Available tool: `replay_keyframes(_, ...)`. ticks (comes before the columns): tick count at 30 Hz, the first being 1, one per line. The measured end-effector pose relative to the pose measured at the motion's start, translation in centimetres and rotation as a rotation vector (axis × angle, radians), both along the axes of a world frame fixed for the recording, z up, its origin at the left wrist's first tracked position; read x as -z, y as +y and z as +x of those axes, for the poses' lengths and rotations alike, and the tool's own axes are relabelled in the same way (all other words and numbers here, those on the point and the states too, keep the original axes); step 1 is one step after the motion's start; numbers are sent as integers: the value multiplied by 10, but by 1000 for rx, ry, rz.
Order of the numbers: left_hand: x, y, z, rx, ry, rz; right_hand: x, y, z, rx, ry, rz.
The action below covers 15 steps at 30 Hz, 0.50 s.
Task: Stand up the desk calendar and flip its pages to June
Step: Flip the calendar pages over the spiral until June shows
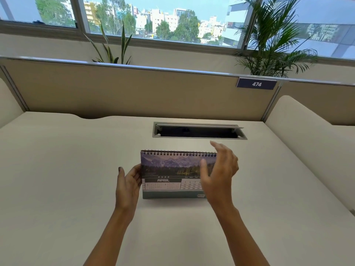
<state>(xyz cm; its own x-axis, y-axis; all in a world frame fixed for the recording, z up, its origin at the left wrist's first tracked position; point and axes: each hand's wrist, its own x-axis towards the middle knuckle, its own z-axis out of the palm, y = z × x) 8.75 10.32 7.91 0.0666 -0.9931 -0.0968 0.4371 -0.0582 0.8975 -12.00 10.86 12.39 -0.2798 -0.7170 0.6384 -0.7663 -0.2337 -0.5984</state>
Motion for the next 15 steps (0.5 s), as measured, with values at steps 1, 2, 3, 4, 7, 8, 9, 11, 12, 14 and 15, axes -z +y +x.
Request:
replay_keyframes(1, 0, 0, 0, 0, 2, 0, 1, 3, -1, 26, -69, -32)
replay_keyframes(2, 0, 0, 0, 1, 2, -1, 2, 6, -2, 50, -130, -58)
replay_keyframes(3, 0, 0, 0, 0, 0, -2, 4, 8, -4, 76, -186, -71)
replay_keyframes(4, 1, 0, 0, 0, -2, -2, 6, 10, -6, 105, -238, -69)
replay_keyframes(7, 1, 0, 0, 3, -4, -11, 18, 15, -15, 177, -381, -1)
replay_keyframes(8, 0, 0, -1, 2, -7, -14, 22, 17, -17, 183, -425, 30)
replay_keyframes(9, 0, 1, -1, 1, -9, -14, 26, 18, -19, 180, -466, 59)
replay_keyframes(11, 0, 0, -1, 0, -7, -12, 31, 22, -21, 158, -544, 118)
replay_keyframes(12, 1, 0, -1, -1, -4, -10, 33, 24, -21, 146, -579, 143)
replay_keyframes(14, 2, -1, -1, -1, 2, -1, 37, 26, -21, 118, -627, 182)
replay_keyframes(15, 3, -1, 0, 0, 3, 1, 39, 27, -20, 105, -636, 196)
